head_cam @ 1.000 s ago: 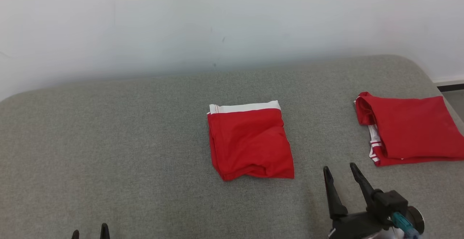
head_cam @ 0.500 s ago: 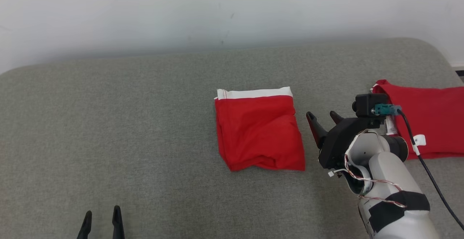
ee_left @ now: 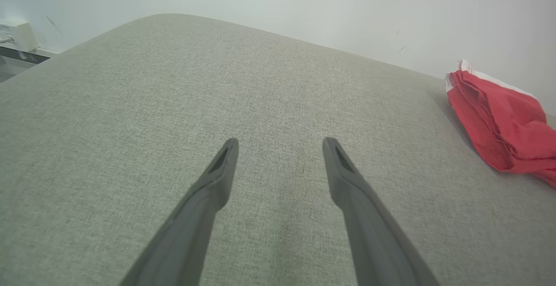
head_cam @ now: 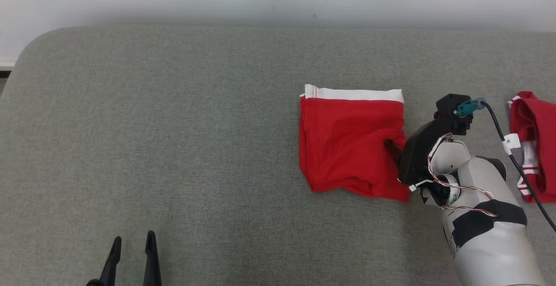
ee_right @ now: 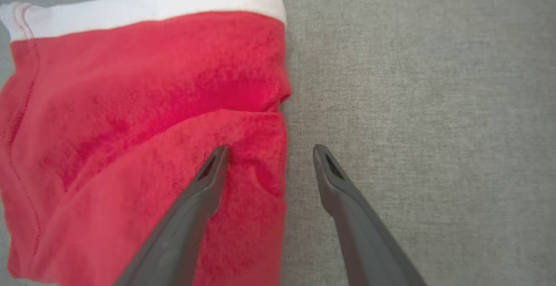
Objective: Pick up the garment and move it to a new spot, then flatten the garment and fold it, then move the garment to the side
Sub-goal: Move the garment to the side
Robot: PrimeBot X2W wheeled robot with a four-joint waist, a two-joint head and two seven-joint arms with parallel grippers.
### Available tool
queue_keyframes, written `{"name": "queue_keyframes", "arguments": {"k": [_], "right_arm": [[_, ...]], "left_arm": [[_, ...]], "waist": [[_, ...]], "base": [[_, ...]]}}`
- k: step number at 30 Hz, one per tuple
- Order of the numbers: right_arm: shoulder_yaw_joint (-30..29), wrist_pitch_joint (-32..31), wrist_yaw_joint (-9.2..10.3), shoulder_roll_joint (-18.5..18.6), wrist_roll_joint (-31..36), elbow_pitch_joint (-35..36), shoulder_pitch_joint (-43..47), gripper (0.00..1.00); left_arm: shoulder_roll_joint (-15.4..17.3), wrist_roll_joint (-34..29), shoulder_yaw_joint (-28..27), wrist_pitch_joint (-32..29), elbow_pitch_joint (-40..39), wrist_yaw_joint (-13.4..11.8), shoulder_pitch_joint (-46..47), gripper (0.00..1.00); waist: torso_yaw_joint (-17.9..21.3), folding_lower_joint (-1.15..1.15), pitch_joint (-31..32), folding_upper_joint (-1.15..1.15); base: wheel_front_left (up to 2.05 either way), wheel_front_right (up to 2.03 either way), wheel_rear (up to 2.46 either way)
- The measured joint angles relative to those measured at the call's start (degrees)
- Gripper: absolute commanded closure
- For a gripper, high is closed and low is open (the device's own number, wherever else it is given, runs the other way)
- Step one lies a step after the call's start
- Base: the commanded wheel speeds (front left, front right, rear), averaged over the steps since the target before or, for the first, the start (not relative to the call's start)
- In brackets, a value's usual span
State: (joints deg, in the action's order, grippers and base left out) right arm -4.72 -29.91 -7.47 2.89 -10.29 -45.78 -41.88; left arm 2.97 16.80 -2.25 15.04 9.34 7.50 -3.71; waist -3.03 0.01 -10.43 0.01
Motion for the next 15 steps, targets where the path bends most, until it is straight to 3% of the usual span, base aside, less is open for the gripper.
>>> {"name": "queue_keyframes", "arguments": {"k": [10,11,12,13,15], "right_arm": [[1.3,-6.7,0.09,0.6,3.3,-3.7,-3.0,0.00],[2.0,-7.3,0.10,0.7,3.4,-3.7,-3.4,0.53],[2.6,-7.5,0.10,0.7,3.8,-3.6,-3.7,0.95],[3.2,-7.6,0.09,0.6,4.3,-3.4,-3.9,1.00],[4.8,-8.0,0.08,0.4,4.8,-3.0,-4.5,1.00]], "left_arm": [[0.0,0.7,0.6,0.0,-0.1,0.0,1.4,0.00],[0.0,0.9,0.8,0.0,-0.1,0.0,1.5,0.00],[0.0,0.9,1.0,0.0,-0.1,0.0,1.6,0.00],[0.0,1.0,1.1,0.0,-0.2,0.0,1.7,0.00],[0.0,1.2,1.4,0.0,-0.3,0.0,2.1,0.00]], "waist": [[-2.7,-0.01,-3.5,-0.01],[-2.6,-0.01,-3.7,-0.01],[-2.5,-0.02,-3.9,-0.01],[-2.4,-0.01,-4.1,-0.01],[-2.1,-0.01,-4.5,-0.01]], "base": [[0.00,0.00,0.00],[0.00,0.00,0.00],[0.00,0.00,0.00],[0.00,0.00,0.00],[0.00,0.00,0.00]]}}
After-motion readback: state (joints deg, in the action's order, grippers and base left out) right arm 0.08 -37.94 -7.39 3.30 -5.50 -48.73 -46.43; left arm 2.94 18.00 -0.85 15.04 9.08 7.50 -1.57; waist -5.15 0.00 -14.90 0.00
